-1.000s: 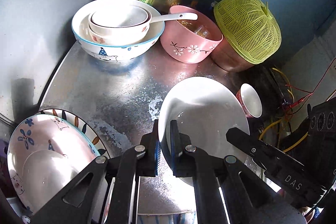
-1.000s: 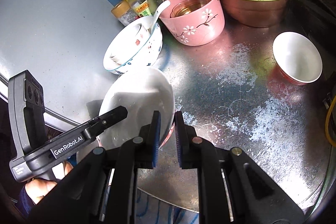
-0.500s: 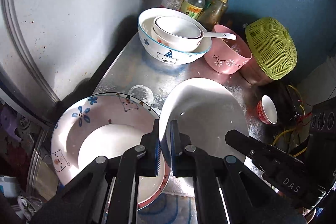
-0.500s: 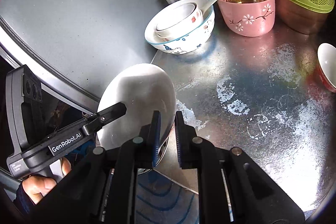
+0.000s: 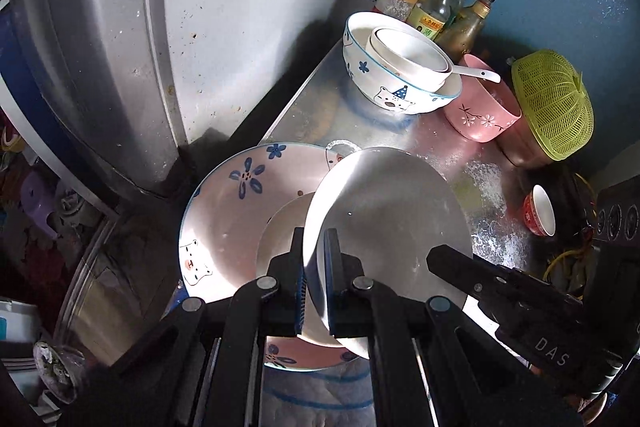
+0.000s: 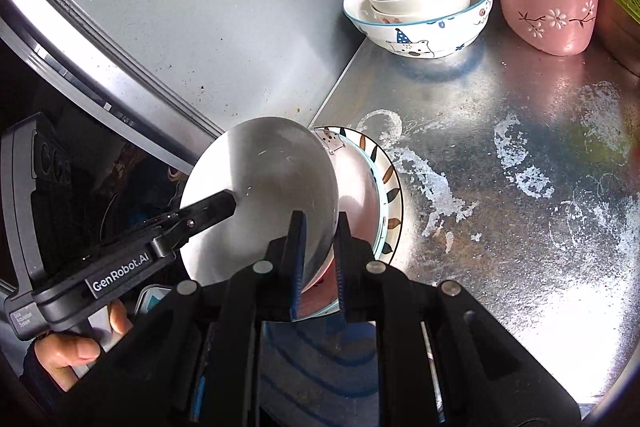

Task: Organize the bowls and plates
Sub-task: 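Lower the bowl into the bowl on the stack and open both tools, then move both open tools to the last red-exterior bowl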

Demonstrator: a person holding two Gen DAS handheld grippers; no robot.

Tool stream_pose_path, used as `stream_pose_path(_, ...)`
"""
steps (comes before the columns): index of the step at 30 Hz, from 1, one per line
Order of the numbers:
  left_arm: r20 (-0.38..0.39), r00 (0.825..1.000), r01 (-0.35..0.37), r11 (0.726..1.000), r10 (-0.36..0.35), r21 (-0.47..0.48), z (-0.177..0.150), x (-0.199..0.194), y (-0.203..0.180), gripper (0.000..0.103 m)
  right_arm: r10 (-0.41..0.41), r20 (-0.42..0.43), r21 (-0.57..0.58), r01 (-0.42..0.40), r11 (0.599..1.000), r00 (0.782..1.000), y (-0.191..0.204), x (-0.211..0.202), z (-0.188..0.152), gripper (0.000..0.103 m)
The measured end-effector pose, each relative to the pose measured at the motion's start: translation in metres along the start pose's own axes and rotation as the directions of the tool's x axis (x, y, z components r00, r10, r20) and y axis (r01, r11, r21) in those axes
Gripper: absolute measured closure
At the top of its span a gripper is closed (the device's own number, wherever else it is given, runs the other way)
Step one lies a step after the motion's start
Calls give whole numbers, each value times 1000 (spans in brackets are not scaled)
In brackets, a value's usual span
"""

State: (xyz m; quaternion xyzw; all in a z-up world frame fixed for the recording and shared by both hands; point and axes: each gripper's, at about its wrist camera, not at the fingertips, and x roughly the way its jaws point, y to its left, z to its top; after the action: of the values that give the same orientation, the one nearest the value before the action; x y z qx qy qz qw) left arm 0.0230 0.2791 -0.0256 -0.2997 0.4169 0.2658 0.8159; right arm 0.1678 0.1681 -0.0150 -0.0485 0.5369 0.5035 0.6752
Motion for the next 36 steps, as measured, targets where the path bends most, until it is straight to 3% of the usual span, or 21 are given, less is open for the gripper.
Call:
stream_pose_path(23,-26,998,-49,999,48,-20,-3,11,21,94,-29,-42,8,29,1000,999,-3,22,-3,86)
stream_pose_path(24,-21,999,-47,999,47,-25,-2,9,23,91,-27,-36,10,28,1000,999,-3,20,-3,86)
stream_pose_path(25,-17,999,-51,998,50,-28,-2,7,23,78,-26,-29,12,27,1000,999,-3,19,-3,86)
stream_pose_path(26,-10,998,-54,998,54,-31,-2,5,25,55,-27,-24,13,27,1000,999,-4,17,-2,86)
stream_pose_path(28,14,999,-40,998,40,-46,-3,0,27,30,-24,-19,12,25,1000,1000,-4,13,-1,86)
stream_pose_path(29,25,999,-37,998,39,-50,-4,-3,28,22,-27,-16,12,27,1000,1000,-4,11,-1,86)
stream_pose_path(30,31,999,-38,998,39,-48,-4,-5,28,19,-30,-14,12,30,999,999,-5,9,-1,83)
stream_pose_path(32,34,999,-37,998,38,-43,-4,-8,27,7,-27,-5,22,27,999,1000,-9,4,-2,60)
stream_pose_path(34,38,998,-44,999,45,-31,-4,-10,25,3,-21,23,42,20,999,1000,-13,-4,-3,21)
stream_pose_path(36,35,998,-58,998,59,-18,-4,-10,23,2,-21,37,57,19,998,999,-18,-10,-4,9)
